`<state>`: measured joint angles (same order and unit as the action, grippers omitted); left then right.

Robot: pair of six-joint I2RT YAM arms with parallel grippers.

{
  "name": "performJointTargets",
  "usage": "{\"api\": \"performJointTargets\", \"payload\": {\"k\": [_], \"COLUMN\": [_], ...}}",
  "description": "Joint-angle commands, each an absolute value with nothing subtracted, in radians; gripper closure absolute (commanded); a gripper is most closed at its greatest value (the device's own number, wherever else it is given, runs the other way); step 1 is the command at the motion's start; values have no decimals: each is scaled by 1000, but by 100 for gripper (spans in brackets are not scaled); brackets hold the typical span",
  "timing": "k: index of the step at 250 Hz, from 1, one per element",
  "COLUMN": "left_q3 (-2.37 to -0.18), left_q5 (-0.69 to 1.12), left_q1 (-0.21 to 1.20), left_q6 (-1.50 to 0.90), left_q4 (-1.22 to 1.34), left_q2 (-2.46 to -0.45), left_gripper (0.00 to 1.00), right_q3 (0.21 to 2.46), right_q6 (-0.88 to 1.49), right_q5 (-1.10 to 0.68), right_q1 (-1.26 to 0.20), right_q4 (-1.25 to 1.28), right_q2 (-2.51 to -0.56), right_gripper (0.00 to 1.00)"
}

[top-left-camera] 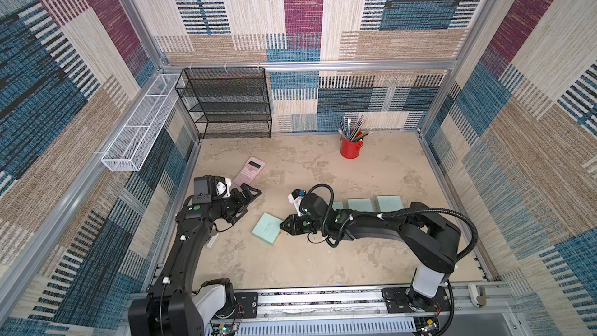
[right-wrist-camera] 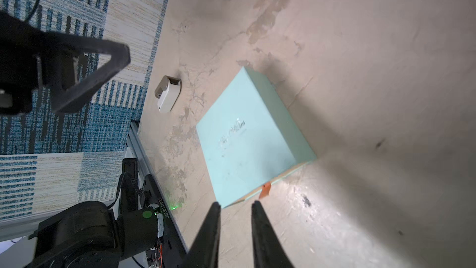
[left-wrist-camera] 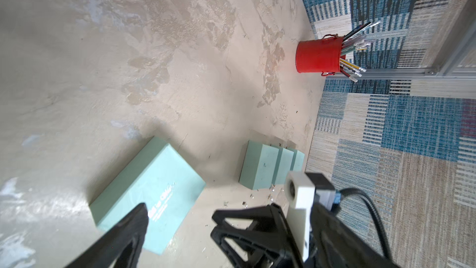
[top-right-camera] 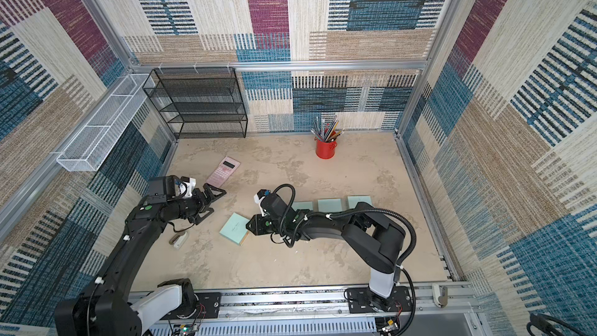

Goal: Take out the earrings from the drawer-style jewelry box
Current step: Adjust the jewelry box at the center of the board.

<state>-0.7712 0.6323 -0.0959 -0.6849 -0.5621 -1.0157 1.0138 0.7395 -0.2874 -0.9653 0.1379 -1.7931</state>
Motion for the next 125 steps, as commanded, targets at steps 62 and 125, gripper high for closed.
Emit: {"api": "performJointTargets", "payload": {"k": [62, 125], "left_q3": [-523, -424], "left_q5": [602, 652], "left_q1": [-97, -89], "left_q6": [-884, -953], "left_q4": [-682, -476], "left_q2": [-669, -796], "left_gripper": [1, 1], "right_q3": [1274, 1310], "right_q6": [513, 541], "right_q5": [-449, -568], "right_q1": [-859, -859], "right_q4": [-24, 37], "right_q2": [-1966, -2056], "right_gripper": [45, 41]}}
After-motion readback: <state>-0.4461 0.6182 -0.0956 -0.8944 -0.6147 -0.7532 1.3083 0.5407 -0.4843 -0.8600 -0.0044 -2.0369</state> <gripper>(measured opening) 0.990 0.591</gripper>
